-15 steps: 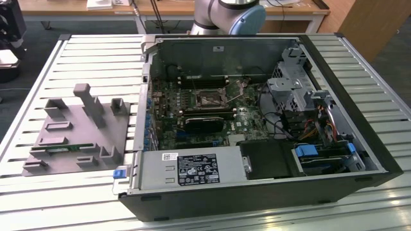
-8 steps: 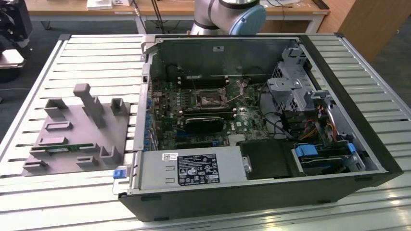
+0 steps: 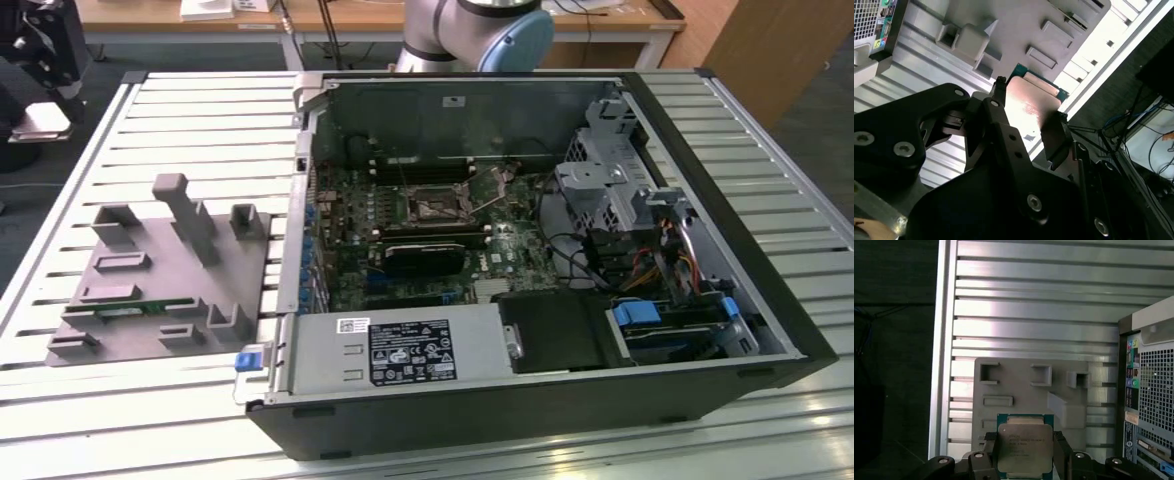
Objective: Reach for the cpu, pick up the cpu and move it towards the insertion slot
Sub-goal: 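Pick up the cpu and move it towards the insertion slot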
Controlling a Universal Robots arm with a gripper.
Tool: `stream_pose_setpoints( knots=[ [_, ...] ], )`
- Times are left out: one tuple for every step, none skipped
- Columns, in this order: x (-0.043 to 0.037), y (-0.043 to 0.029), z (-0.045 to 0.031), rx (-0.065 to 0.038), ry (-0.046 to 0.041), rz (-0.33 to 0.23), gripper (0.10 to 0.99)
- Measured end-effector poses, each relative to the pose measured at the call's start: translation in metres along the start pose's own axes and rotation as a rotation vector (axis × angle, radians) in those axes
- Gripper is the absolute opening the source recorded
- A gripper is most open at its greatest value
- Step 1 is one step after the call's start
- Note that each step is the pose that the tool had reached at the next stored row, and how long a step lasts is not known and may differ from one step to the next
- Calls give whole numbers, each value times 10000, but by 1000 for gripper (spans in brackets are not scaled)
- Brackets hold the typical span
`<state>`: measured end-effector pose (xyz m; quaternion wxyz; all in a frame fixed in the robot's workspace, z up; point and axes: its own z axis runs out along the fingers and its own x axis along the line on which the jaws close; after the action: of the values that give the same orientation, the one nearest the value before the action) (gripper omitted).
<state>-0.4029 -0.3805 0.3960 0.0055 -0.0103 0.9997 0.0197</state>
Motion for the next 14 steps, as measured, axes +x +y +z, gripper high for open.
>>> stream_pose_setpoints(
  knots=[
    [-21, -1, 3, 0, -1, 6, 533],
    [-39, -1, 6, 0, -1, 13, 533],
    [-56, -1, 10, 0, -2, 21, 533],
    [-75, -2, 13, 0, -1, 27, 533],
    [-96, -3, 16, 0, -1, 31, 533],
    [-118, -3, 18, 1, -1, 35, 533],
    [-142, -4, 21, 1, -2, 37, 533],
    [-168, -4, 23, 0, -3, 41, 533],
    [-191, -5, 24, 0, -2, 44, 533],
    [-215, -6, 26, 0, -3, 46, 533],
    [-240, -6, 27, 1, -3, 50, 533],
    [-268, -7, 28, 1, -2, 52, 533],
    [-302, -8, 29, 1, -2, 52, 533],
    [-341, -9, 31, 0, -3, 53, 533]
  ],
)
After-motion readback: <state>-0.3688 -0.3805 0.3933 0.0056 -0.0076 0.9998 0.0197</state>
